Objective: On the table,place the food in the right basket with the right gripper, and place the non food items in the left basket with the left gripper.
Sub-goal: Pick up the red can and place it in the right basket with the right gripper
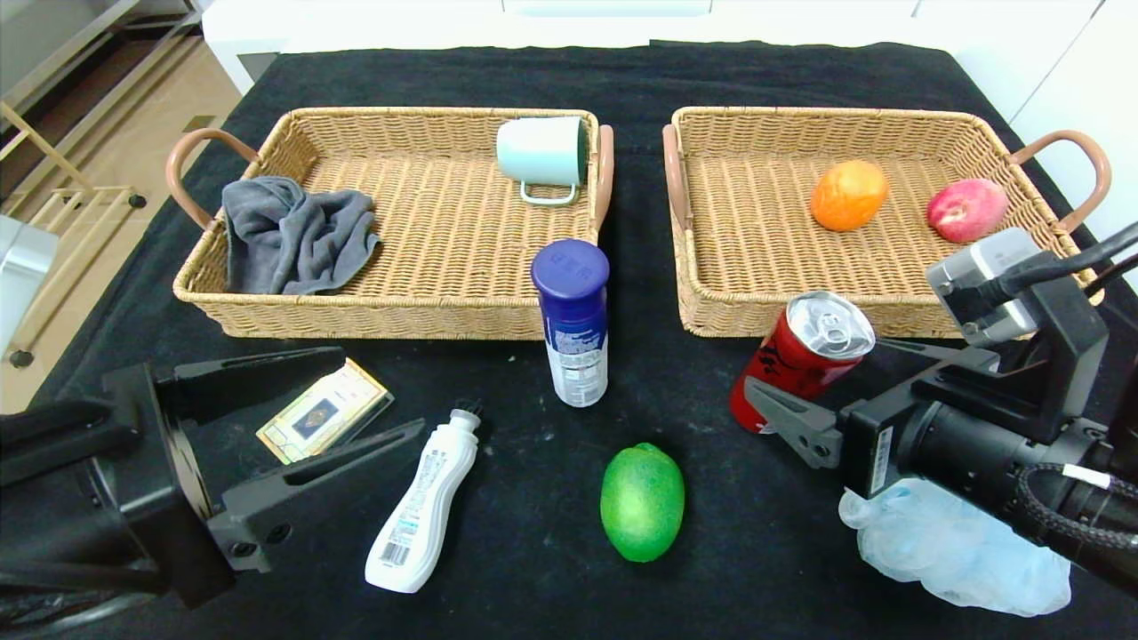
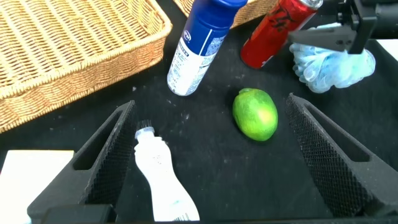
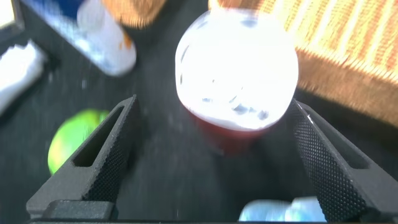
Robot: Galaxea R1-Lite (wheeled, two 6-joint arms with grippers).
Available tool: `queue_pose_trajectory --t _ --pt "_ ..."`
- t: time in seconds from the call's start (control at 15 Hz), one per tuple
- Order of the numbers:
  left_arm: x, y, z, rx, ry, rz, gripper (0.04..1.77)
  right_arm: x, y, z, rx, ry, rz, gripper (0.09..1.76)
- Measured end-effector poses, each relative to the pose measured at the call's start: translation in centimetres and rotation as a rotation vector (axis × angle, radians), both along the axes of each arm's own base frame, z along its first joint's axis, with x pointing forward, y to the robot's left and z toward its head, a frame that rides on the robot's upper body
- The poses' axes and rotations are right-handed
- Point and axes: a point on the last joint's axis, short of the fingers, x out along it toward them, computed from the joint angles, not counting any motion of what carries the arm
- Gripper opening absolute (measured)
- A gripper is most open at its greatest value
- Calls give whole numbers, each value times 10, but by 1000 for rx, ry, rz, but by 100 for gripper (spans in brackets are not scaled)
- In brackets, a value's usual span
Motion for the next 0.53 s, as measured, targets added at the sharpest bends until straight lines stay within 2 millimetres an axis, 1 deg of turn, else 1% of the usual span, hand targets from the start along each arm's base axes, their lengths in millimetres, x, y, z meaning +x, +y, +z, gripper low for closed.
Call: queue_pose_trajectory --t 0.4,0.47,0.53 --pt "-1 0 0 0 -1 -1 172 6 5 -7 -5 6 -2 171" --pt "-1 0 0 1 0 -2 172 6 5 -7 -6 7 -3 159" --pt "-1 0 -1 5 -1 -1 172 6 5 -7 -5 8 -4 140"
